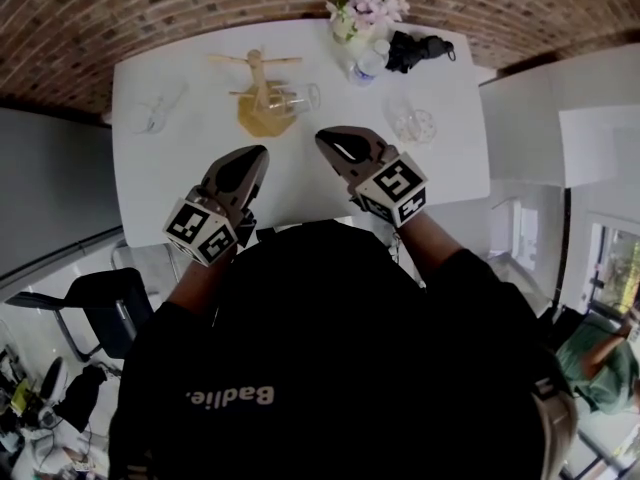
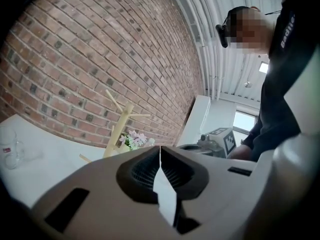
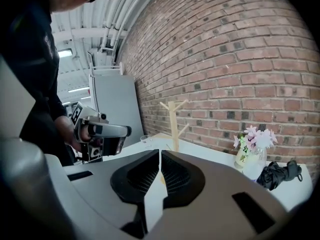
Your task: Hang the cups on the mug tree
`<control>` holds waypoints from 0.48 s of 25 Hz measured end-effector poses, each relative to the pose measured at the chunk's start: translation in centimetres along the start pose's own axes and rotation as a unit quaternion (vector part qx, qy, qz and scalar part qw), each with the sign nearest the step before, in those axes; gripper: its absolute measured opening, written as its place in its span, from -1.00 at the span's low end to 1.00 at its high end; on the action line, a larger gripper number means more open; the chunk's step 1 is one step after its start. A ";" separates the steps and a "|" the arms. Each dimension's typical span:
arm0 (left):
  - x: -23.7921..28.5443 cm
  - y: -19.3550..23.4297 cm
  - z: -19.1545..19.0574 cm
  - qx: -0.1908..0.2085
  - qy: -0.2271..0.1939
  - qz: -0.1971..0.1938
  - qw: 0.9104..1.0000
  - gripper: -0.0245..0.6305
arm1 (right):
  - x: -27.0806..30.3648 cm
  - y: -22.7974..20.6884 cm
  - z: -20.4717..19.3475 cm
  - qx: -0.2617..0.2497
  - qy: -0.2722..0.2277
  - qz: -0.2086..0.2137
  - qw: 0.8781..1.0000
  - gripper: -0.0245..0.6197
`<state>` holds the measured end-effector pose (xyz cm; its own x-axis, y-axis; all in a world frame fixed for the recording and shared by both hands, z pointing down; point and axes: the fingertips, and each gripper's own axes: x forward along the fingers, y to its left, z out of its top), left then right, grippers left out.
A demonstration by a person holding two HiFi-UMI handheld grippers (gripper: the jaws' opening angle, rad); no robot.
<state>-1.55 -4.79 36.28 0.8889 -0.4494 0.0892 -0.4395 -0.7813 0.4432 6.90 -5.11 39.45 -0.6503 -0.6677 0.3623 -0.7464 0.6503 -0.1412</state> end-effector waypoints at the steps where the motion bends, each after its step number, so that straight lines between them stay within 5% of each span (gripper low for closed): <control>1: -0.1 -0.3 0.2 0.003 -0.001 0.000 1.000 -0.90 | -0.2 0.3 0.3 0.002 -0.005 0.001 1.000 -0.81; 12: -1.1 -2.1 0.9 0.042 0.004 -0.016 0.999 -0.92 | -2.2 2.9 1.2 0.010 -0.026 -0.003 1.000 -0.83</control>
<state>-1.76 -3.06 34.43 0.9039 -0.4194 0.0837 -0.4191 -0.8293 0.3697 6.04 -2.20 37.17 -0.6518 -0.6896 0.3155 -0.7526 0.6394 -0.1574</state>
